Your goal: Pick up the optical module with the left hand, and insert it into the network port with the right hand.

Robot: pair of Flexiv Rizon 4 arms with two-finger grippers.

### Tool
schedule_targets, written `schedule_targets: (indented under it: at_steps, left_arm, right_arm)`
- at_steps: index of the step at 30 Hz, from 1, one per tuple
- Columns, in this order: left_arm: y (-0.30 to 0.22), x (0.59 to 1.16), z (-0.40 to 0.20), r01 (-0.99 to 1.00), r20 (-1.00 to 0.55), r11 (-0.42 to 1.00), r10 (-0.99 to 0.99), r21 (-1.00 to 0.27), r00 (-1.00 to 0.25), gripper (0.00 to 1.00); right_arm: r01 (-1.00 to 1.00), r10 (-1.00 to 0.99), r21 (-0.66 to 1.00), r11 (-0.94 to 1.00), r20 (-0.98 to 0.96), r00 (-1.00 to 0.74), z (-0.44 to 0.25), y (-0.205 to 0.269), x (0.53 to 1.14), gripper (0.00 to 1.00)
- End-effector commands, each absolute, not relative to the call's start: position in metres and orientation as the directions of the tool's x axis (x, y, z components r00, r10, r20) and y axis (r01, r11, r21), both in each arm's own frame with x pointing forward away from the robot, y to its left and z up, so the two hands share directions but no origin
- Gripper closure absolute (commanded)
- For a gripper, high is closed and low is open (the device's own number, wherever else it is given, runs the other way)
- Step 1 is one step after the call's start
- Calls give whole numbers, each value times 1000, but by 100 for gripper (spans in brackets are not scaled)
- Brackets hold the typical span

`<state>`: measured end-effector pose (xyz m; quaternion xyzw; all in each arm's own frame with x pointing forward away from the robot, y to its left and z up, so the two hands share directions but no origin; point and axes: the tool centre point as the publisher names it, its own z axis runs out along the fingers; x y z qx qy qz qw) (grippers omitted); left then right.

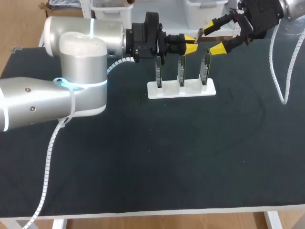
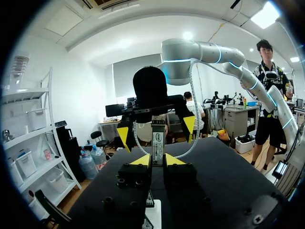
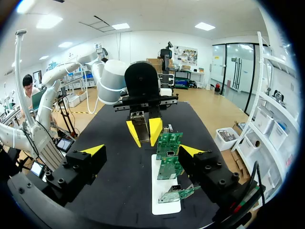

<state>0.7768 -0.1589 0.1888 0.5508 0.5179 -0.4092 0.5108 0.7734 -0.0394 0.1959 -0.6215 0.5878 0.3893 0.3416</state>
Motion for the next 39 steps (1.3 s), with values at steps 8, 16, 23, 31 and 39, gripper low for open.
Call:
schedule_targets:
  at_steps: [8, 16, 23, 31, 39]
  left_arm:
    - [-159, 777, 188, 989, -980, 58, 153, 139, 129, 100]
    - [-159, 777, 188, 989, -980, 58, 153, 139, 129, 100]
    - [-159, 777, 188, 989, -980, 58, 153, 139, 129, 100]
    - [-159, 777, 188, 989, -980, 58, 153, 139, 129, 100]
    - [-159, 777, 188, 989, -980, 58, 153, 139, 129, 100]
  right_arm:
    - [-997, -466, 32, -73, -885, 6, 196, -39, 772, 0]
    - [-995, -472, 0, -104, -880, 49, 207, -29, 769, 0]
    - [-989, -470, -60, -133, -875, 116, 224, -14, 768, 0]
    - [-990, -467, -65, -123, -877, 116, 223, -12, 770, 0]
    - [-991, -463, -62, -122, -879, 112, 222, -12, 770, 0]
